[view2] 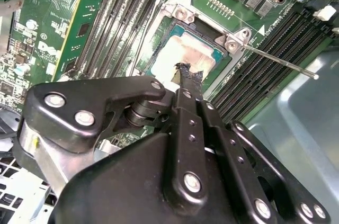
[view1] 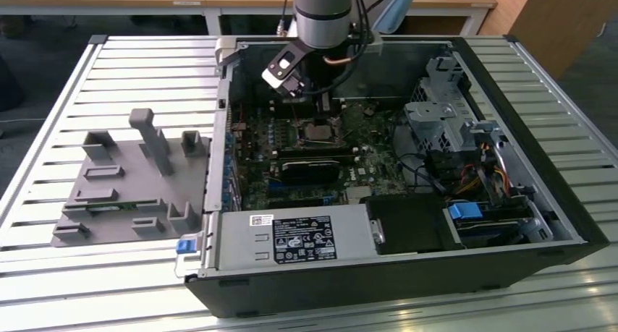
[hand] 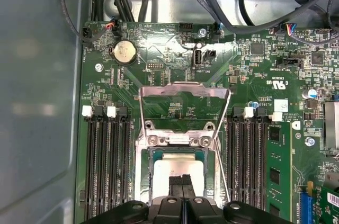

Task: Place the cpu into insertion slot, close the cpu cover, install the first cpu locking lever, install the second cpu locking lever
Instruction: 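Close the cpu cover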

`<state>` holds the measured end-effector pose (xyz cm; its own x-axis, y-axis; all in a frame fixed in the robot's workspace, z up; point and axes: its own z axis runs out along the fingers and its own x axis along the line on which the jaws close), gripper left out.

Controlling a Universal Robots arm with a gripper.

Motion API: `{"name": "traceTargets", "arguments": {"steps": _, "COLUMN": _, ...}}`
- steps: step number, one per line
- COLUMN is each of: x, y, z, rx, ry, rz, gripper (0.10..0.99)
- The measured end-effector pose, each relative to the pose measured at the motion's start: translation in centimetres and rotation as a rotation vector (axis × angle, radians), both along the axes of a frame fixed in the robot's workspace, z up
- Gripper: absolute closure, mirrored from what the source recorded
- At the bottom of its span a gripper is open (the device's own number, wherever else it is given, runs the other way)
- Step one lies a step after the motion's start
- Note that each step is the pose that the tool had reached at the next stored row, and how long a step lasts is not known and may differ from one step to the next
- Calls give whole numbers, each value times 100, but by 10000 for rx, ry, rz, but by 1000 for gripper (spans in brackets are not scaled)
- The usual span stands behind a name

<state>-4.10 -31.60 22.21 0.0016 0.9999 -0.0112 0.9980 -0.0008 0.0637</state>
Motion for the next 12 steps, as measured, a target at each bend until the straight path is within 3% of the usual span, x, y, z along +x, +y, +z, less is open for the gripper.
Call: {"name": "traceTargets", "arguments": {"steps": 12, "x": 0, "y": 0, "z": 43, "rx": 1, "ry": 4, "rz": 0, "gripper": 980}}
